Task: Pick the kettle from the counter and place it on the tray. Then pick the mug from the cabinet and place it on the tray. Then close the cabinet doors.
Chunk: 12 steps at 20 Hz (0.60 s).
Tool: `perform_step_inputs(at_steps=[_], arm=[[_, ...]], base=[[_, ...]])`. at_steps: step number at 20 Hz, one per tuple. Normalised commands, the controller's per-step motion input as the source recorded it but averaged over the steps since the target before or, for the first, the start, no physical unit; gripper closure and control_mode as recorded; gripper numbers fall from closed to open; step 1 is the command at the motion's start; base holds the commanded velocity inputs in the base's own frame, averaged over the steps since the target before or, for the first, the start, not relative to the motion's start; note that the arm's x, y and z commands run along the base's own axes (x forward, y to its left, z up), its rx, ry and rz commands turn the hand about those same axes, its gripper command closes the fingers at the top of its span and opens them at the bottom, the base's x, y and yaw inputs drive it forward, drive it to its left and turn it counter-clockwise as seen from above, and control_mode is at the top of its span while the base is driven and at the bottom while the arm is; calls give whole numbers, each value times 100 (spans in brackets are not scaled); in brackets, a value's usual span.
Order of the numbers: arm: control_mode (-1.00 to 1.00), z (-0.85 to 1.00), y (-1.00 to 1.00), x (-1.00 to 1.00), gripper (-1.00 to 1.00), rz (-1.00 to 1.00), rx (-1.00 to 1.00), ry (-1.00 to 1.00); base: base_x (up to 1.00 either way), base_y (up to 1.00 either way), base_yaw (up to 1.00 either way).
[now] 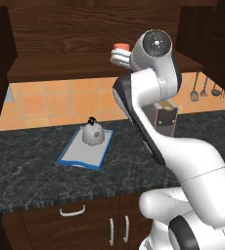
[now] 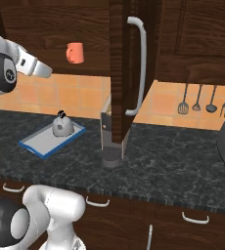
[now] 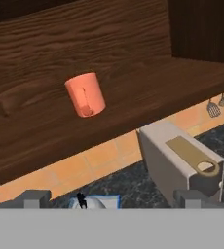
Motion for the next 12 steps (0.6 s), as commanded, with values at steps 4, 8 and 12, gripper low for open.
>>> perform_step_inputs(at_steps=[4,8,12], arm=[[-100,27,-8,52,-100,26,-12,0],[-100,-4,-2,53,-100,24,-19,0],[-100,-16,0,42,-100,22,-15,0]], base=[[0,0,0],[0,0,0],[0,0,0]])
